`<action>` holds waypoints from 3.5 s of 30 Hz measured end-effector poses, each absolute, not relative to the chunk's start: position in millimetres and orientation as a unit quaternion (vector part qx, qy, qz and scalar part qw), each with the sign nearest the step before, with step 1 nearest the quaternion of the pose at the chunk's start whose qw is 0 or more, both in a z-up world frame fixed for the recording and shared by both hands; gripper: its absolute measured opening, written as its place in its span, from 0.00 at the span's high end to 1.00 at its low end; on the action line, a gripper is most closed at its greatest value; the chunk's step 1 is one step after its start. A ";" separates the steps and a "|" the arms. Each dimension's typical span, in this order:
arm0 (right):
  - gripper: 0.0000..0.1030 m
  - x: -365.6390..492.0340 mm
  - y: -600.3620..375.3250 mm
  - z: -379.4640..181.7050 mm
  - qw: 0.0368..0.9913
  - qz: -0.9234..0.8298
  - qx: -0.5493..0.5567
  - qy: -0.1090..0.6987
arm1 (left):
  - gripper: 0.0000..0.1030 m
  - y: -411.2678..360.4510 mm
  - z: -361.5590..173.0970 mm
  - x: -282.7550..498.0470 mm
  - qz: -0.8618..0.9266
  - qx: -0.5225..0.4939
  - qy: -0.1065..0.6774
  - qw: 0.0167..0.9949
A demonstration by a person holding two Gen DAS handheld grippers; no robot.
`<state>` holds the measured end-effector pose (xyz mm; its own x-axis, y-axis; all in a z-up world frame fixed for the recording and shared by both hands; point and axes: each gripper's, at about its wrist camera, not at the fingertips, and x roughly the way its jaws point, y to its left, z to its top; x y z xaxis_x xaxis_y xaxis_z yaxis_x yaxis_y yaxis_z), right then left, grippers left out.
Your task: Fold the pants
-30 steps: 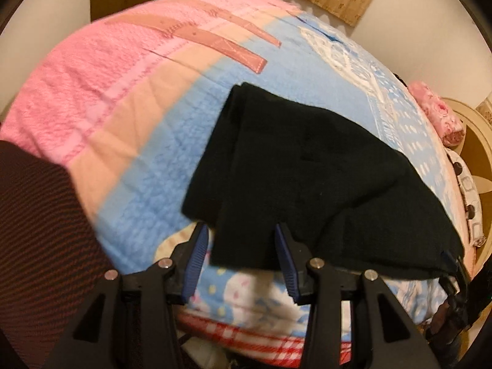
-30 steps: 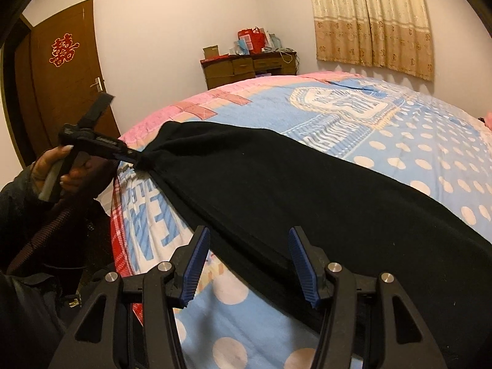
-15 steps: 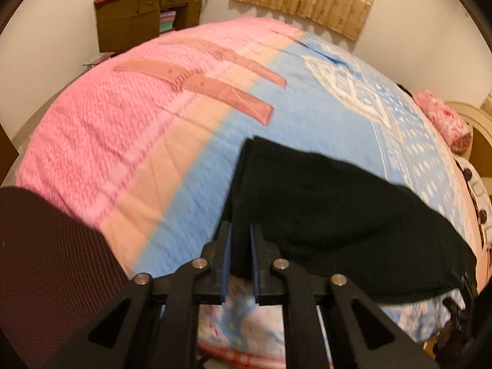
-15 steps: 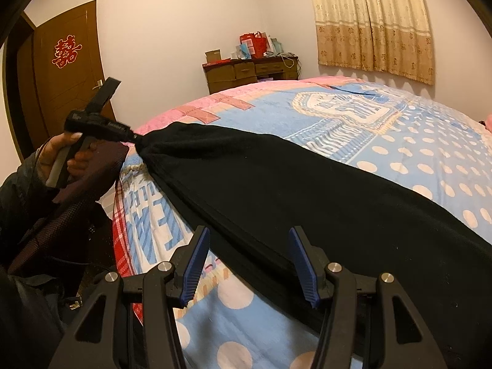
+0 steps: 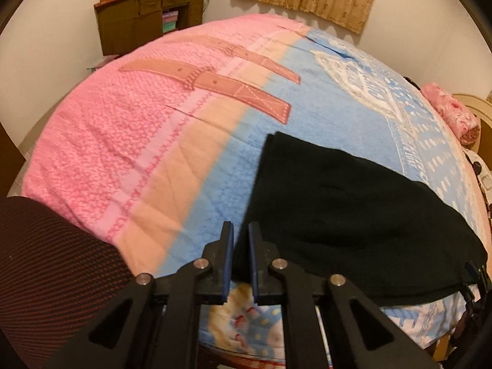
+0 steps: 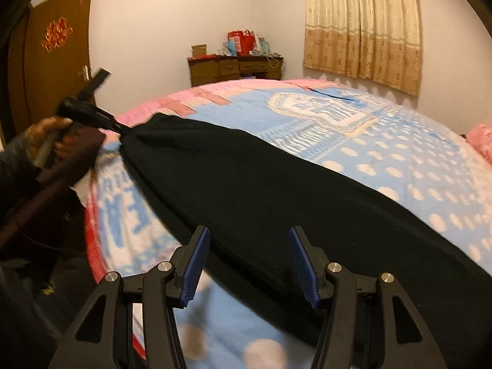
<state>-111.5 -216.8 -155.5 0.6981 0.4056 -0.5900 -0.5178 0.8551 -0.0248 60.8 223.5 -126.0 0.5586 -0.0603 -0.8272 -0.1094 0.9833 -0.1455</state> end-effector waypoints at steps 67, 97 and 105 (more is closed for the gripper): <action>0.96 -162.2 -623.5 -120.9 0.938 -0.101 0.185 0.275 | 0.87 -117.2 -140.0 15.2 -0.334 0.095 0.454 0.820; 0.55 -200.9 -568.5 -140.2 0.926 -0.165 0.130 0.312 | 0.67 -52.3 -124.5 11.1 -0.252 0.082 0.432 0.862; 0.49 -124.3 -463.8 -105.5 0.938 0.054 0.149 0.308 | 0.66 -24.0 -120.5 39.1 -0.229 0.063 0.434 0.869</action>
<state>-124.3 -463.8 -105.5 0.8048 0.1935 -0.5611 -0.0106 0.9499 0.3124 39.1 -24.0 -120.5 0.5184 -0.3438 -0.7830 0.4539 0.8866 -0.0888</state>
